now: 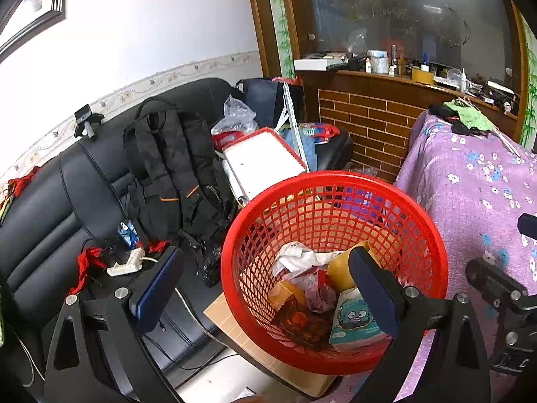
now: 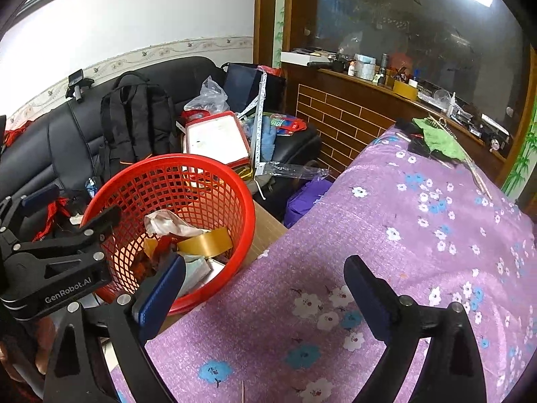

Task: Collect trash
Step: 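Withdraw both open tools from the basket back over the table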

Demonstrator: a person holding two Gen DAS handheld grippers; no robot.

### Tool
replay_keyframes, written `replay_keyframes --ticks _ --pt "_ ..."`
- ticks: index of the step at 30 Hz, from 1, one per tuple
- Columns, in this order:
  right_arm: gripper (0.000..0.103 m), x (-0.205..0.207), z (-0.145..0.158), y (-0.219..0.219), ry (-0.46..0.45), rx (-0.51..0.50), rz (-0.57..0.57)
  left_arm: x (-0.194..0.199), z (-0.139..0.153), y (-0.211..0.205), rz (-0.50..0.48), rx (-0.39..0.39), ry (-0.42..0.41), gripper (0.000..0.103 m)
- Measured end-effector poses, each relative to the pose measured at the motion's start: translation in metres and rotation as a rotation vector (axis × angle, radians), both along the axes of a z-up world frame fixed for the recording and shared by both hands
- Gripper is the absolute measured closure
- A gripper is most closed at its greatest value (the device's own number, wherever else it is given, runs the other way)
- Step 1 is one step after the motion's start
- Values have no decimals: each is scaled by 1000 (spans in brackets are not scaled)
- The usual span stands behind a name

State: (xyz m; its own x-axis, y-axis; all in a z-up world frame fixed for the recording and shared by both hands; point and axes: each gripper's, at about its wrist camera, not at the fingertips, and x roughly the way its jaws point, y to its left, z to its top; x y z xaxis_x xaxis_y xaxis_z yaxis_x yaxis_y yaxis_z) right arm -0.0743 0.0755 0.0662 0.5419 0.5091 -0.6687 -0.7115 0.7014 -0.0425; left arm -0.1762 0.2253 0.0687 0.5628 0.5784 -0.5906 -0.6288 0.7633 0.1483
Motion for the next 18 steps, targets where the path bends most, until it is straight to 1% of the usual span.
replay_keyframes --ticks 4,9,14,18 --pt "4 -3 -2 0 -2 -4 3 -6 4 -3 -10 -2 -31 5" --pt "4 -7 -2 -3 -15 -7 5 -13 6 -2 11 11 -59 5" --pt "4 -9 -2 -8 -20 2 -7 -18 7 -5 36 35 -69 5" --pt "4 -13 -2 -11 -26 0 -6 -20 8 -10 30 42 -76 5"
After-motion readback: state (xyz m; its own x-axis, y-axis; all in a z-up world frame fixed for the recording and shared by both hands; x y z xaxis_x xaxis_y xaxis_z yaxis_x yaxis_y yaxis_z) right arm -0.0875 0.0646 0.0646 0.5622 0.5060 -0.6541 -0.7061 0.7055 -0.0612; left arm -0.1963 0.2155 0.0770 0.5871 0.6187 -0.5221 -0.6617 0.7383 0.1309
